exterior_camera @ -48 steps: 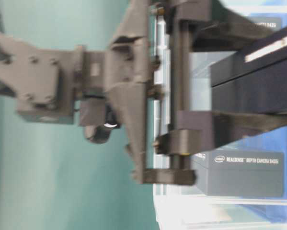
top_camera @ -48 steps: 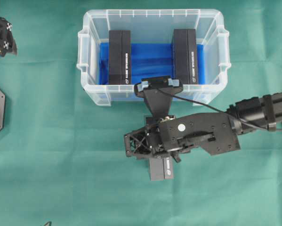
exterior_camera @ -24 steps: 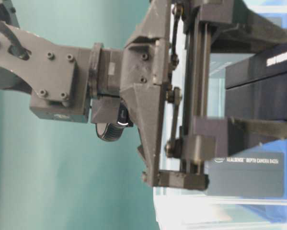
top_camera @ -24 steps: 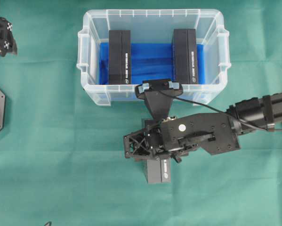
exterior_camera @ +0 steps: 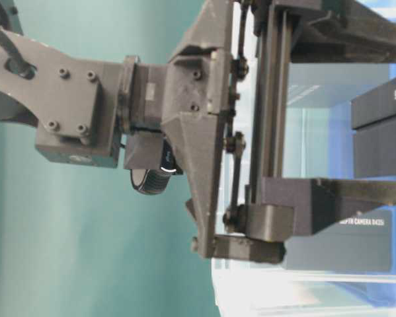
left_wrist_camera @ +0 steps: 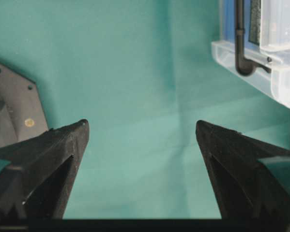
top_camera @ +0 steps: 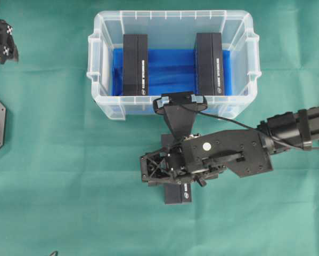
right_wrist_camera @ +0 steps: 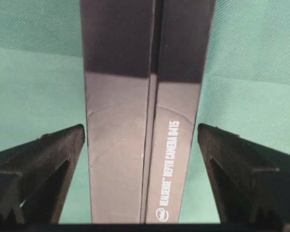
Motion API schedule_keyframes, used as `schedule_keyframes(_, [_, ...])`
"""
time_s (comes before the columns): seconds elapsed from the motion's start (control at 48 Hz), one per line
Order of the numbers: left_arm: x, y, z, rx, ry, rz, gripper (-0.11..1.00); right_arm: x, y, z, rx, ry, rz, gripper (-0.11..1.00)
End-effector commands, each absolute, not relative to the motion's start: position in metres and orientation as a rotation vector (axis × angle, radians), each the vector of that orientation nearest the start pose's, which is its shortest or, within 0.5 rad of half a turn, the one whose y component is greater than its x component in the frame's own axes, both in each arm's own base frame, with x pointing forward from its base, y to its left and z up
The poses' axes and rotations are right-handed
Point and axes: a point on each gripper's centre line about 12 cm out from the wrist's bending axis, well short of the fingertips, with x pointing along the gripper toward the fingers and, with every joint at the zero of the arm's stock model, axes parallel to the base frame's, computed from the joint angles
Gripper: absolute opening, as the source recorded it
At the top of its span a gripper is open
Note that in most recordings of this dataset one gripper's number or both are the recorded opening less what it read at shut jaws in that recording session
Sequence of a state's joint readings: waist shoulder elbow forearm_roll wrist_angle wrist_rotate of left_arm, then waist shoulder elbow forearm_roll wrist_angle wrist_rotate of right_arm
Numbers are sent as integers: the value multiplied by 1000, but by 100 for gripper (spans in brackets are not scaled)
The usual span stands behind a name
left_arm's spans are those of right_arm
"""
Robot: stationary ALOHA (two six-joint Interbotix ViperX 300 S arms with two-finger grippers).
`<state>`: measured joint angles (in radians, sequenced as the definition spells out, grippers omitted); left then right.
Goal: Take out the box from the case.
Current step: 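Lower the box onto the cloth and open the right gripper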
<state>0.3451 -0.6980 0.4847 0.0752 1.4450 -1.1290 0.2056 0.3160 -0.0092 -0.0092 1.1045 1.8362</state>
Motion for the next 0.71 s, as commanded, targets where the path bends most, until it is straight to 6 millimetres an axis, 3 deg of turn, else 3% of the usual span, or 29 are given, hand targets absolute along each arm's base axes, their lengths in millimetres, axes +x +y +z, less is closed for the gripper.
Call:
schedule_keyframes(0.0, [172, 72, 355, -1123, 878, 1013, 93, 446, 92, 204, 1363, 1062, -1082, 93])
schedule_keyframes(0.292, [172, 72, 355, -1123, 876, 1013, 93, 443, 91, 225, 1362, 1045, -1073, 92])
schedule_keyframes(0.687, [173, 72, 355, -1124, 876, 1013, 93, 439, 79, 295, 1319, 981, -1091, 92])
